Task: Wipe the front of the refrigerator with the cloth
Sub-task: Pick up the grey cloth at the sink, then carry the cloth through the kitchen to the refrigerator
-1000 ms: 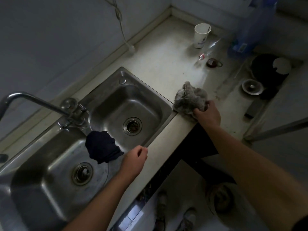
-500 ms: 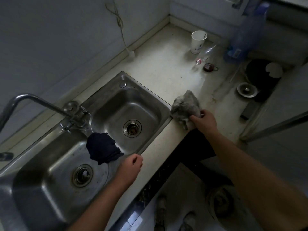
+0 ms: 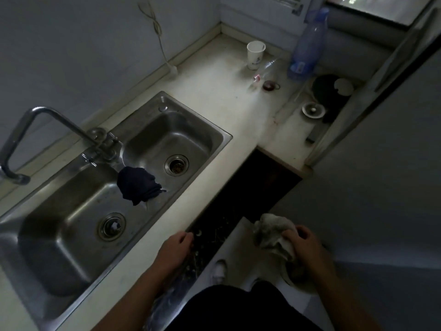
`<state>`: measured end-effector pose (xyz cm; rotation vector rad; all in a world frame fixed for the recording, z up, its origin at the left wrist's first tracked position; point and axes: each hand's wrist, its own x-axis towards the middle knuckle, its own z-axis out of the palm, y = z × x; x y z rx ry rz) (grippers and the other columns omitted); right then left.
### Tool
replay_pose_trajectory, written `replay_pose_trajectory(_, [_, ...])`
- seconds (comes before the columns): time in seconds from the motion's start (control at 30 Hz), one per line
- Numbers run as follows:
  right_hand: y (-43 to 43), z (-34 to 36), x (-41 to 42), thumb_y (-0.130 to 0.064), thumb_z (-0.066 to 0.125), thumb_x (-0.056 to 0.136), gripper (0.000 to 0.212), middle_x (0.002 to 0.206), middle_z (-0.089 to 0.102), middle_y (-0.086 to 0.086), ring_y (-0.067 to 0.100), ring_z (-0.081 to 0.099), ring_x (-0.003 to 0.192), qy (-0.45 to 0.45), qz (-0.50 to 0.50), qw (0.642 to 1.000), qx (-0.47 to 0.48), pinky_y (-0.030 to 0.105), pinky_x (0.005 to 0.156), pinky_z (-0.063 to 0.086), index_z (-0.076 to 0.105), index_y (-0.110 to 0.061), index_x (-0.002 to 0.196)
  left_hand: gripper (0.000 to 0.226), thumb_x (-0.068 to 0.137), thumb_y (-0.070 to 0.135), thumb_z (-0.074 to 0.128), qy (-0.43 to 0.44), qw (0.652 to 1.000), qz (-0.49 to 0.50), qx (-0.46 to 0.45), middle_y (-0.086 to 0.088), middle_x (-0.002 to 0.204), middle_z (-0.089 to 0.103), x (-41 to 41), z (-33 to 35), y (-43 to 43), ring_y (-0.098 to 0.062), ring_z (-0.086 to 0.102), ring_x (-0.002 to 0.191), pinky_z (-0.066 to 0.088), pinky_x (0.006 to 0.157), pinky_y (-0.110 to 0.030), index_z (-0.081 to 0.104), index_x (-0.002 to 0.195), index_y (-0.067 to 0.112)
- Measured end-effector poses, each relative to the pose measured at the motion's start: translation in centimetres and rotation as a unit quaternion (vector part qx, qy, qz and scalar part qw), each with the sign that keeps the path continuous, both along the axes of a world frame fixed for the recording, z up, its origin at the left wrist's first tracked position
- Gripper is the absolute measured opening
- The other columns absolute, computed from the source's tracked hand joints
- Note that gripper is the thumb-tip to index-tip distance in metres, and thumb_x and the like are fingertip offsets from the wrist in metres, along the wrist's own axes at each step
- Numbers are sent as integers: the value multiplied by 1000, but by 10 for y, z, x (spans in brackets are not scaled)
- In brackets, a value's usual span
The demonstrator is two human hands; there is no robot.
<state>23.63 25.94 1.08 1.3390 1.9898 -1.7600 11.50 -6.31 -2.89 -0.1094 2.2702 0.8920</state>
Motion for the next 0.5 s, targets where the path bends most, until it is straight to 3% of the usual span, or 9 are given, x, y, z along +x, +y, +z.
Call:
replay_pose_trajectory(0.1, [7, 6, 28, -20, 65, 98, 5, 97, 68, 5, 20, 63, 87, -10, -18, 1000, -5, 30, 64, 46, 66, -17, 102, 39, 104, 33, 48, -11, 1000, 2, -5, -17, 93, 72, 23, -5, -1, -34, 70, 91, 55, 85, -44, 70, 94, 2])
replay_pose_trajectory(0.2, [18, 8, 39, -21, 65, 98, 10, 94, 67, 2, 16, 62, 84, -8, -8, 1000, -5, 27, 61, 44, 67, -14, 105, 37, 105, 31, 46, -6, 1000, -2, -16, -14, 91, 71, 42, 0, -2, -30, 69, 86, 53, 81, -42, 70, 93, 6])
replay_pose_trajectory(0.3, [27, 8, 46, -24, 67, 97, 13, 97, 69, 3, 19, 65, 87, -1, 16, 1000, -18, 29, 62, 46, 68, -17, 107, 33, 104, 30, 49, -5, 997, 82, -7, -7, 85, 73, 69, 5, -3, -19, 68, 72, 51, 71, -35, 72, 88, 14])
replay_pose_trajectory(0.5, [41, 3, 59, -16, 67, 97, 4, 95, 68, 10, 19, 63, 83, 9, 150, 988, -25, 29, 64, 47, 68, -13, 99, 32, 105, 23, 49, -29, 972, 231, 14, -9, 77, 69, 149, -5, -7, -20, 62, 64, 48, 65, -32, 68, 82, 11])
